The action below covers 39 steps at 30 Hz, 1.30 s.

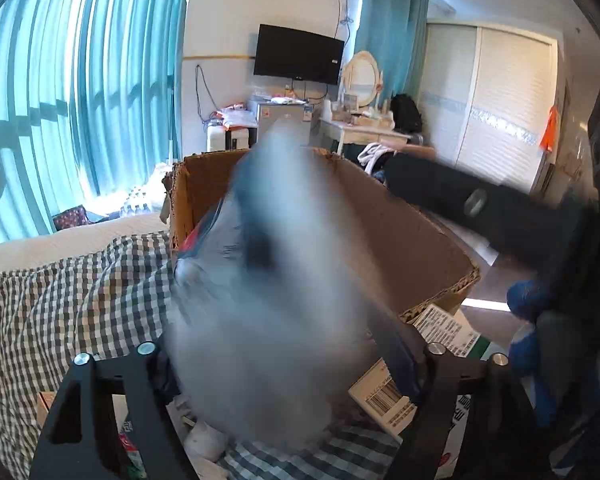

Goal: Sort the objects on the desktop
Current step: 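Drop the tissue pack into the cardboard box with the left gripper, then grasp the white toy figure with the left gripper while the right holds the medicine box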

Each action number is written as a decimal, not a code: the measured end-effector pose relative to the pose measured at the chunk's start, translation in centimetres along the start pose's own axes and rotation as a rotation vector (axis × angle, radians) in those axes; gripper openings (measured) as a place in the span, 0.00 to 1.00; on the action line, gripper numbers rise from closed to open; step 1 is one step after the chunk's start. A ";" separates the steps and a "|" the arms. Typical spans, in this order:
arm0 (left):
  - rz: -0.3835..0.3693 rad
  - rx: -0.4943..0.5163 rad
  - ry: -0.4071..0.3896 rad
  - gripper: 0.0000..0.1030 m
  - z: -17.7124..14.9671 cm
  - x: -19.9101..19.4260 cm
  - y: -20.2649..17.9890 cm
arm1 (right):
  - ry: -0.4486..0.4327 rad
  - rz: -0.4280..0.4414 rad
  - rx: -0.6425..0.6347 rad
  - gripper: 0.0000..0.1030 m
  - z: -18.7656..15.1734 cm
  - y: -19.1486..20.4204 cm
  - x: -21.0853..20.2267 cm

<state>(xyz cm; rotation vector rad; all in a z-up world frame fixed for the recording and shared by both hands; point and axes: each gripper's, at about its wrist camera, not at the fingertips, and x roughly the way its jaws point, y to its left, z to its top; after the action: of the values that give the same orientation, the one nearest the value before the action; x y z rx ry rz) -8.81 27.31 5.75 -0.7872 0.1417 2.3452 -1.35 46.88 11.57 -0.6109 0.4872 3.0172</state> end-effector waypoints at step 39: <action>0.151 -0.202 0.177 1.00 -17.6 -4.4 11.3 | 0.384 -0.443 -0.649 1.00 -12.5 7.5 -0.8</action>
<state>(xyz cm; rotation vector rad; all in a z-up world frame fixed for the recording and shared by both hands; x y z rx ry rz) -4.25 10.90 -7.20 -1.1183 0.0404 2.4560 3.45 35.90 3.19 -1.1484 -0.5889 2.5796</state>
